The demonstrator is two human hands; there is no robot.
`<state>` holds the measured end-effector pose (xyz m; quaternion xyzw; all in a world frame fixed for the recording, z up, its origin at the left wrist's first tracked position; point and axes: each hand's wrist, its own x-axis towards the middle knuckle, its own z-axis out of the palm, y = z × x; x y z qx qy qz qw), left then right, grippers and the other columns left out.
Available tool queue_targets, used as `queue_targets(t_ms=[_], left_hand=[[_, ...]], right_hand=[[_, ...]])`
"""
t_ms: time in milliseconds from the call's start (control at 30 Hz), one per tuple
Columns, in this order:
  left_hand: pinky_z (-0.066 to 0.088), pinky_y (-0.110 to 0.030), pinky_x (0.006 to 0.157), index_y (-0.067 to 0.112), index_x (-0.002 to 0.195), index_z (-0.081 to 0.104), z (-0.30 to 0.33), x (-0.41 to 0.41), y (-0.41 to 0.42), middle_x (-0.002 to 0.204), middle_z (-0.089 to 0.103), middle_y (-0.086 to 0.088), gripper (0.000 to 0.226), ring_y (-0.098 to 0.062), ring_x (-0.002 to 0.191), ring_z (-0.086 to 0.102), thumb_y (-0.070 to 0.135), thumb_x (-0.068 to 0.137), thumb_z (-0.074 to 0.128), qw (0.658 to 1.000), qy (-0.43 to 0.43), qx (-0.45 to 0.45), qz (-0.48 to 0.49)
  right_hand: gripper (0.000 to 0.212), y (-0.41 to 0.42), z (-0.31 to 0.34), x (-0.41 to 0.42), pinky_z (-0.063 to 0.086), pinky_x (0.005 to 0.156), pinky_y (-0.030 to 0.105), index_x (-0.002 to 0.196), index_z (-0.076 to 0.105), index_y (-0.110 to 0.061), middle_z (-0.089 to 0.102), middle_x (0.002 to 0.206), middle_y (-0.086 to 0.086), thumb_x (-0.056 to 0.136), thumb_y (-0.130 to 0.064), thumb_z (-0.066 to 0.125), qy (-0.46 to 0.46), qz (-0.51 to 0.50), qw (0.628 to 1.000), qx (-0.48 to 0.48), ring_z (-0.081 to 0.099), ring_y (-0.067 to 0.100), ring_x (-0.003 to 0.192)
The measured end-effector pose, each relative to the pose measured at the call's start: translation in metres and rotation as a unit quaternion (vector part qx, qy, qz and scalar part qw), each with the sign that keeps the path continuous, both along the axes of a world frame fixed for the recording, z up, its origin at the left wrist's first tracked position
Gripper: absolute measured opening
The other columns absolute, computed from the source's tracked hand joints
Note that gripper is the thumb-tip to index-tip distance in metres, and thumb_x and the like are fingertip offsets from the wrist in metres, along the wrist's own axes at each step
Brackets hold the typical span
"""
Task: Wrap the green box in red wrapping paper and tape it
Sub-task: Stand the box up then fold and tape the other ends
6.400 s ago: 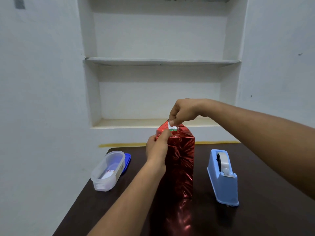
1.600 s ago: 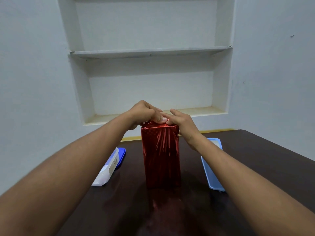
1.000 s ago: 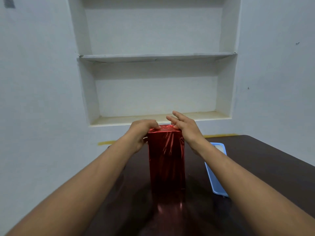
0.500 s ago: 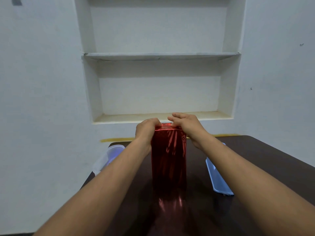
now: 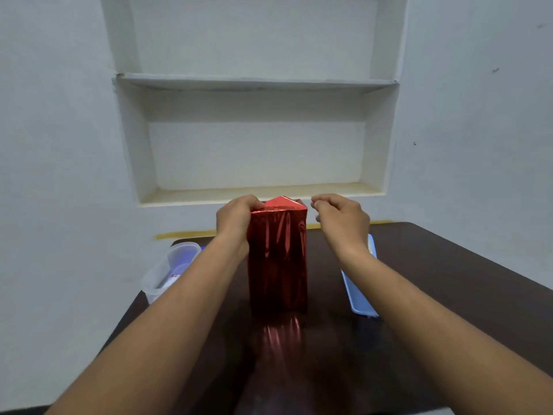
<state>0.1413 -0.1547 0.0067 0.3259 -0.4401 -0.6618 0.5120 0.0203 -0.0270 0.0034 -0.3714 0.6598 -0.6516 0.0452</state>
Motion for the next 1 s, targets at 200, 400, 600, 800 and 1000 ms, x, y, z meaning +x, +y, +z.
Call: queue_targets(t_ms=[200, 400, 600, 800, 1000], left_hand=[[0.053, -0.032, 0.065, 0.011, 0.074, 0.072, -0.002, -0.002, -0.003, 0.079, 0.071, -0.01, 0.023, -0.023, 0.063, 0.063, 0.009, 0.051, 0.069, 1.0, -0.012, -0.008, 0.006], [0.051, -0.027, 0.059, 0.013, 0.073, 0.071, -0.002, 0.001, -0.004, 0.073, 0.066, -0.004, 0.012, -0.021, 0.056, 0.059, 0.005, 0.064, 0.069, 0.999, -0.028, -0.026, 0.015], [0.053, -0.034, 0.067, 0.013, 0.075, 0.073, -0.003, 0.0, -0.005, 0.08, 0.068, -0.008, 0.024, -0.024, 0.067, 0.061, 0.013, 0.052, 0.07, 0.999, -0.037, -0.032, 0.011], [0.053, -0.038, 0.07, 0.012, 0.072, 0.072, -0.004, 0.0, -0.006, 0.081, 0.069, -0.009, 0.026, -0.025, 0.071, 0.062, 0.014, 0.047, 0.07, 0.999, -0.038, -0.036, 0.014], [0.055, -0.039, 0.072, 0.012, 0.071, 0.072, -0.002, 0.003, -0.003, 0.083, 0.07, -0.01, 0.025, -0.024, 0.072, 0.064, 0.014, 0.047, 0.071, 0.998, -0.044, -0.036, 0.017]], right_hand=[[0.015, 0.049, -0.029, -0.061, 0.045, 0.062, 0.029, 0.072, 0.063, -0.022, 0.064, 0.101, 0.002, 0.075, -0.029, 0.05, 0.052, -0.158, 0.962, 0.218, 0.058, 0.023, 0.079], [0.038, 0.062, -0.038, -0.083, 0.054, 0.07, 0.05, 0.127, 0.054, -0.01, 0.056, 0.124, 0.009, 0.098, -0.034, 0.058, -0.223, -0.031, 0.918, 0.328, 0.056, 0.036, 0.119], [0.035, 0.043, -0.038, -0.089, 0.058, 0.076, 0.067, 0.127, 0.059, -0.003, 0.057, 0.129, 0.017, 0.101, -0.025, 0.063, -0.372, 0.031, 0.881, 0.29, 0.058, 0.041, 0.116], [0.015, 0.038, -0.024, -0.075, 0.044, 0.063, 0.084, 0.099, 0.068, -0.006, 0.033, 0.153, 0.022, 0.102, -0.017, 0.059, -0.422, 0.042, 0.884, 0.197, 0.025, 0.056, 0.14], [0.025, 0.047, -0.046, -0.056, 0.047, 0.073, 0.082, 0.104, 0.066, -0.011, 0.064, 0.119, 0.013, 0.08, -0.006, 0.062, -0.356, -0.027, 0.931, 0.07, 0.054, 0.042, 0.106]])
